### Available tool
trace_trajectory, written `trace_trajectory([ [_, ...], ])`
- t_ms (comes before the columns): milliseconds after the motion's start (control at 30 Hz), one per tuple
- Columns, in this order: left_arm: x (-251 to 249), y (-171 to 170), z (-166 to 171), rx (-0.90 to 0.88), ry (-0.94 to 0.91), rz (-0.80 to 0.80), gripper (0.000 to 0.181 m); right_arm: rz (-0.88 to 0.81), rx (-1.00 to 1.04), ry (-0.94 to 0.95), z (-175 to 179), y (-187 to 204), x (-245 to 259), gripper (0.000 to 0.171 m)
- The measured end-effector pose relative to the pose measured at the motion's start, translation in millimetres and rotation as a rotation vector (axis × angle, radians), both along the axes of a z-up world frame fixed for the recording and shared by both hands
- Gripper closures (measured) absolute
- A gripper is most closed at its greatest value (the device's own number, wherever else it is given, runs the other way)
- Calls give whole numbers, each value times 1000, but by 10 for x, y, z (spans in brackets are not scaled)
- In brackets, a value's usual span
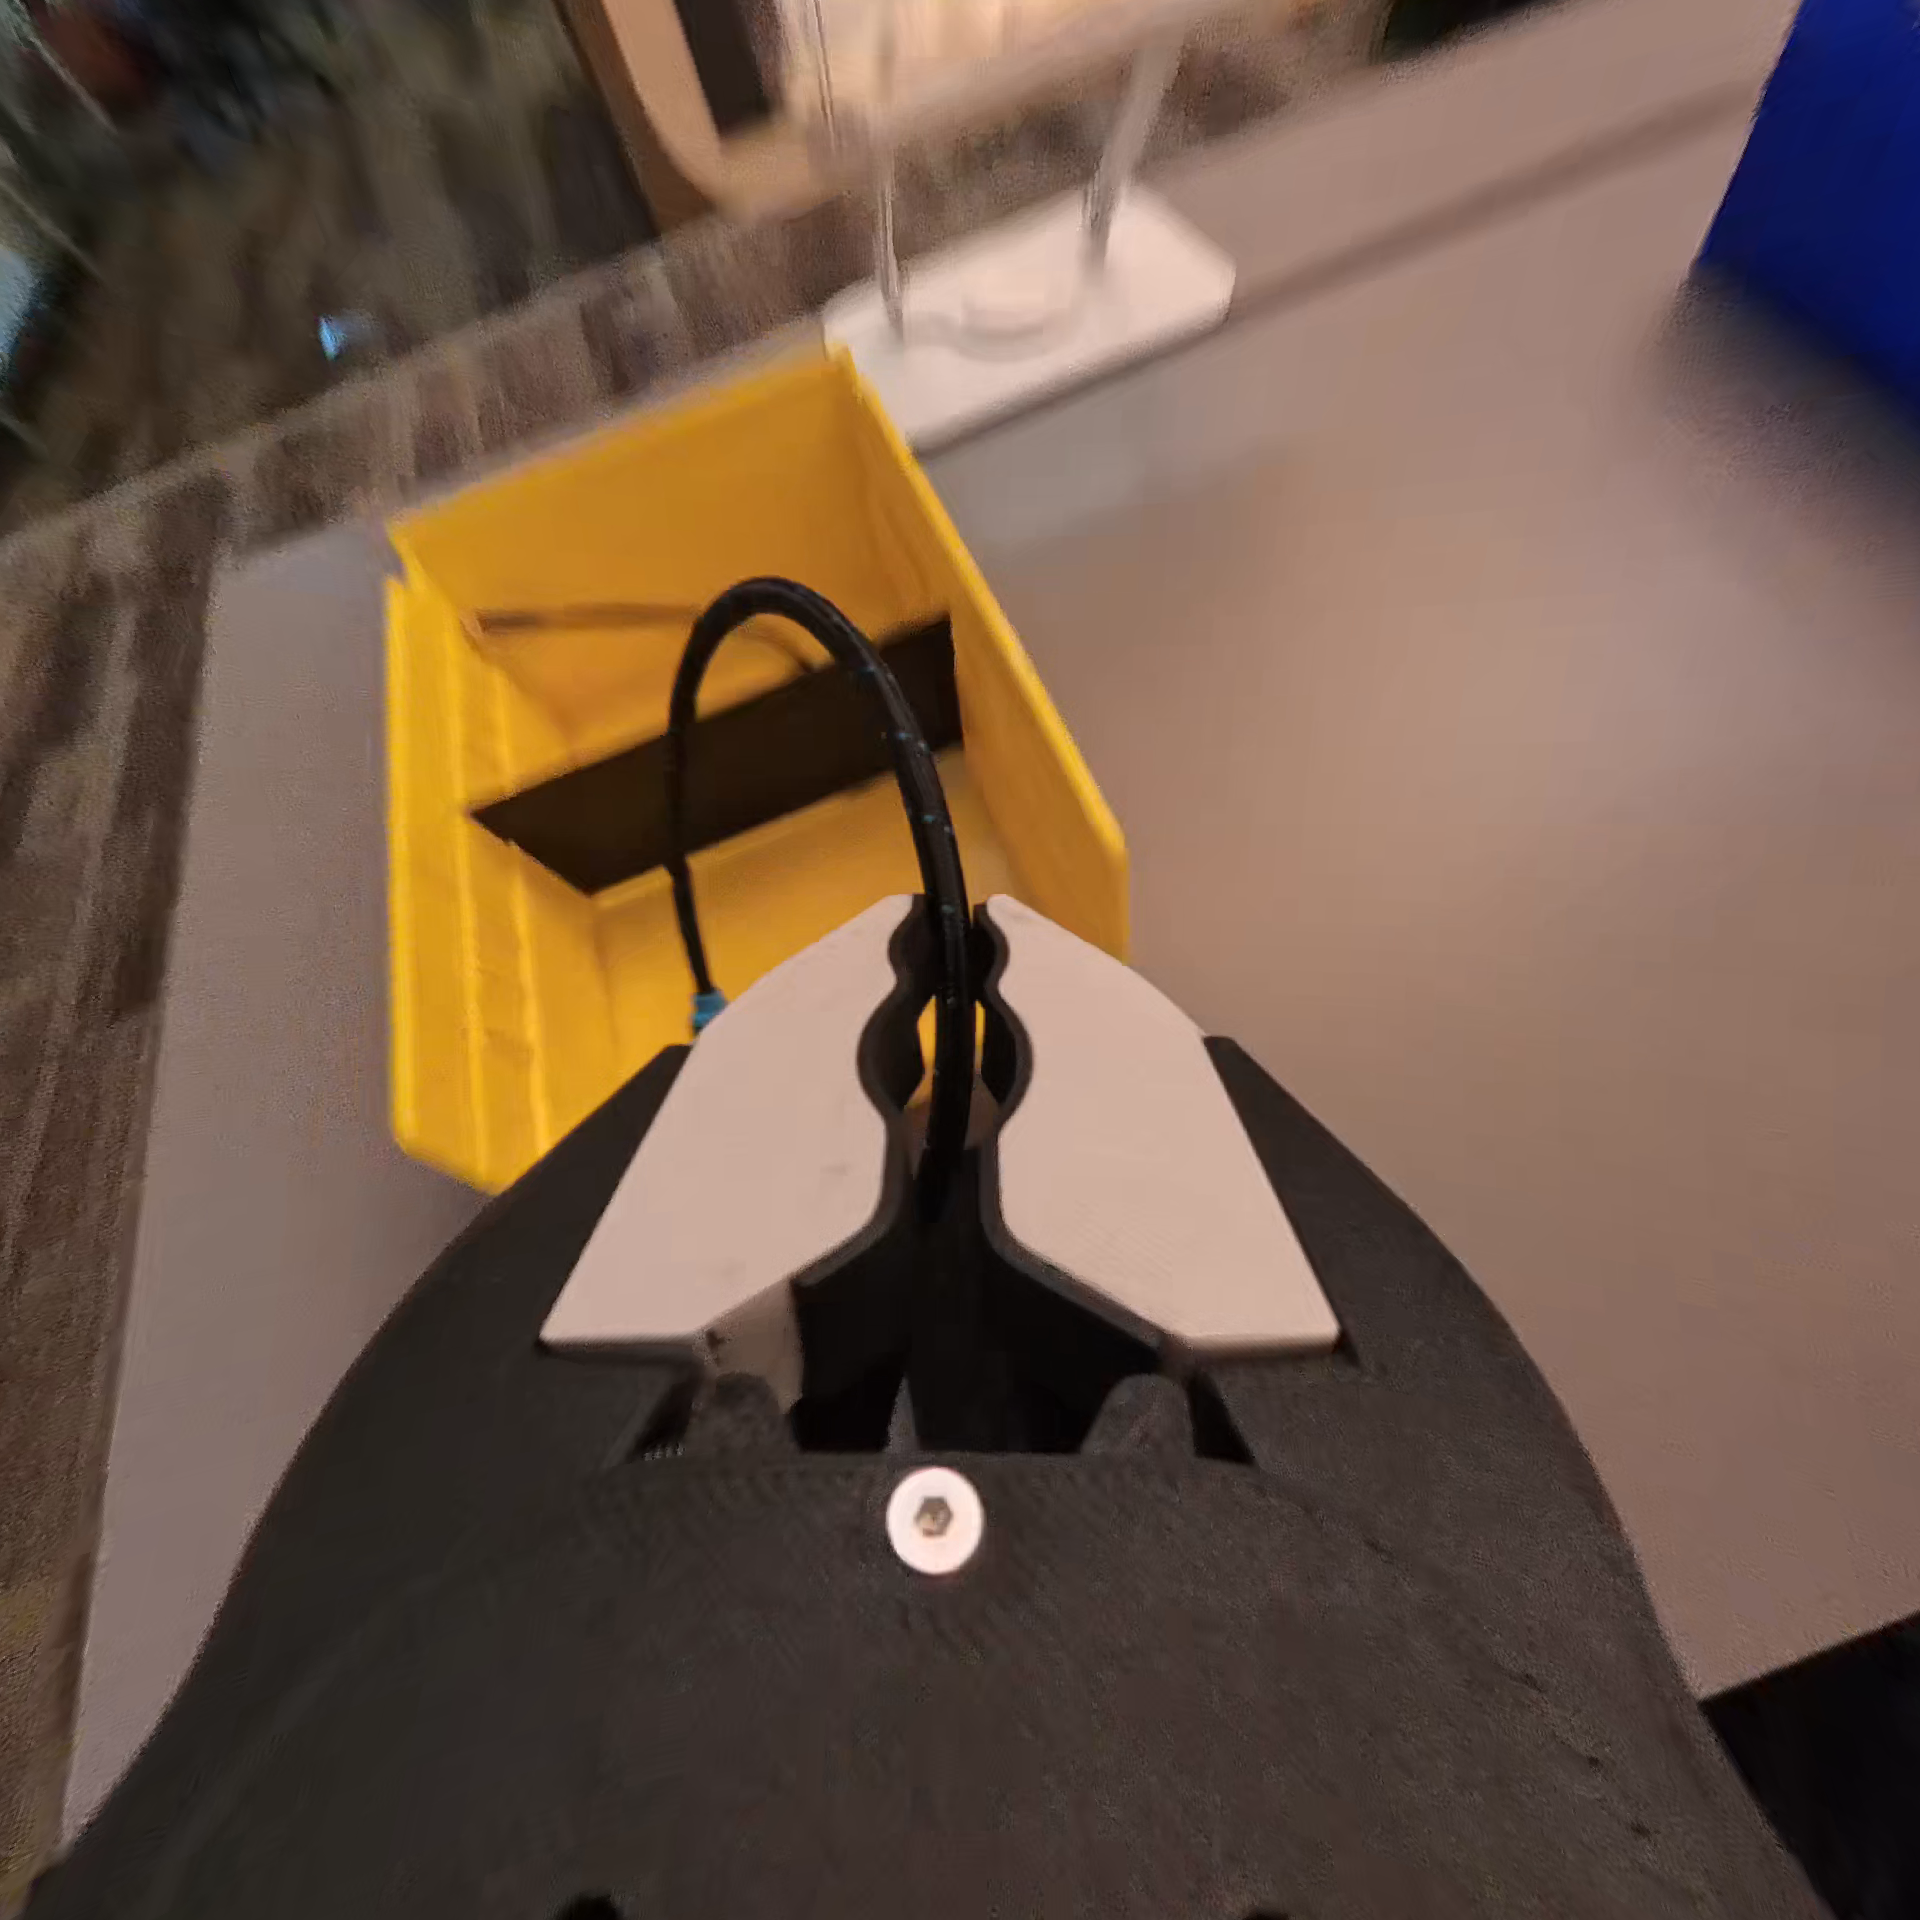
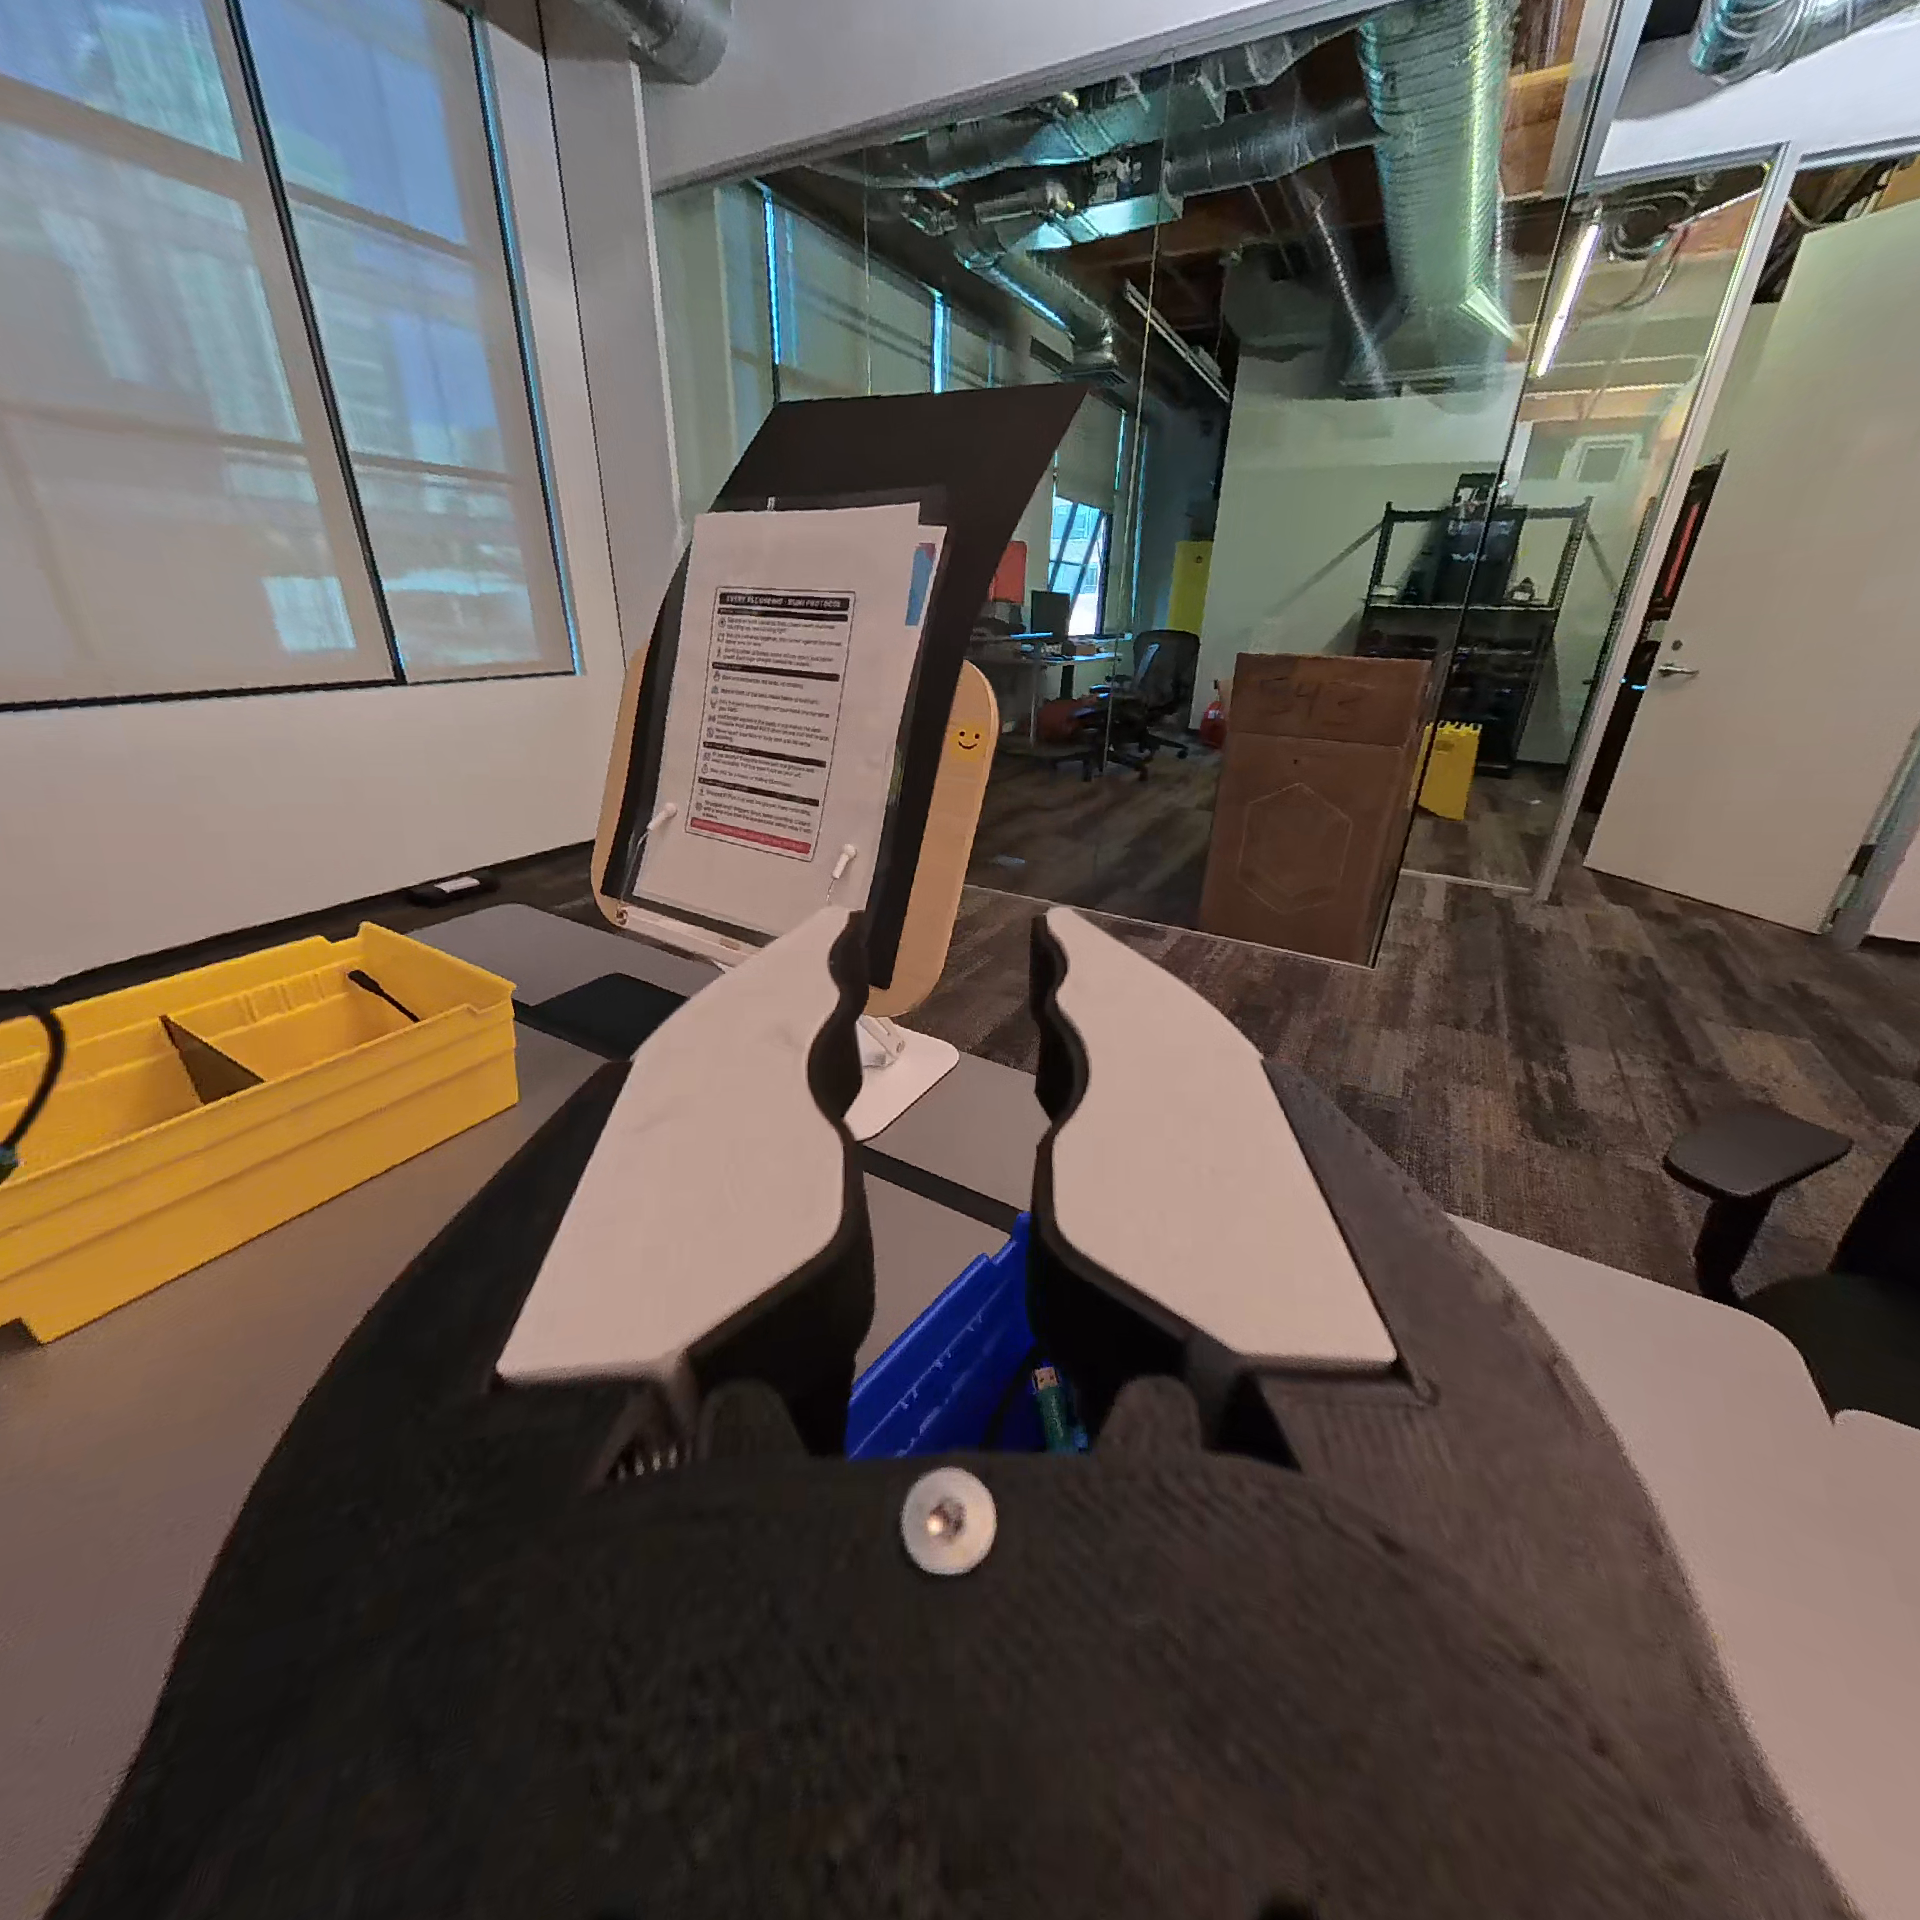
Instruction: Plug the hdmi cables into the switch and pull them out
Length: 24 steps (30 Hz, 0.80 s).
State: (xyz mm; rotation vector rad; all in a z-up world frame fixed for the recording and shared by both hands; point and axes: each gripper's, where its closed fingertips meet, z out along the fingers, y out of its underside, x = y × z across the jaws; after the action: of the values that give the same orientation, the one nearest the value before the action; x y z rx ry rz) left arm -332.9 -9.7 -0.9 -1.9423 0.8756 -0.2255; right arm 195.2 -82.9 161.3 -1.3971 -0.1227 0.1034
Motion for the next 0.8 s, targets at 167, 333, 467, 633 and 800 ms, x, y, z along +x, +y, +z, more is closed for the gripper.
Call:
trace_trajectory([
  [167, 641, -382, 873, 211, -122, -202, 176, 28, 49, 27, 81, -41, -8, 143],
  [333, 1993, -660, 445, 322, 89, -492, 176, 33, 50, 16, 87, -31, -49, 144],
  [467, 2730, -730, -545, 210, 243, -694, 176, 25, 18, 0, 7, 19, -36, 143],
  [633, 2935, -870, -1081, -2, 208, -786, 175, 31, -32, 16, -117, 105, 23, 144],
  [800, 2854, -1015, -854, -191, 28, -864, 131, 36, -41, 17, -139, 149, 31, 143],
])
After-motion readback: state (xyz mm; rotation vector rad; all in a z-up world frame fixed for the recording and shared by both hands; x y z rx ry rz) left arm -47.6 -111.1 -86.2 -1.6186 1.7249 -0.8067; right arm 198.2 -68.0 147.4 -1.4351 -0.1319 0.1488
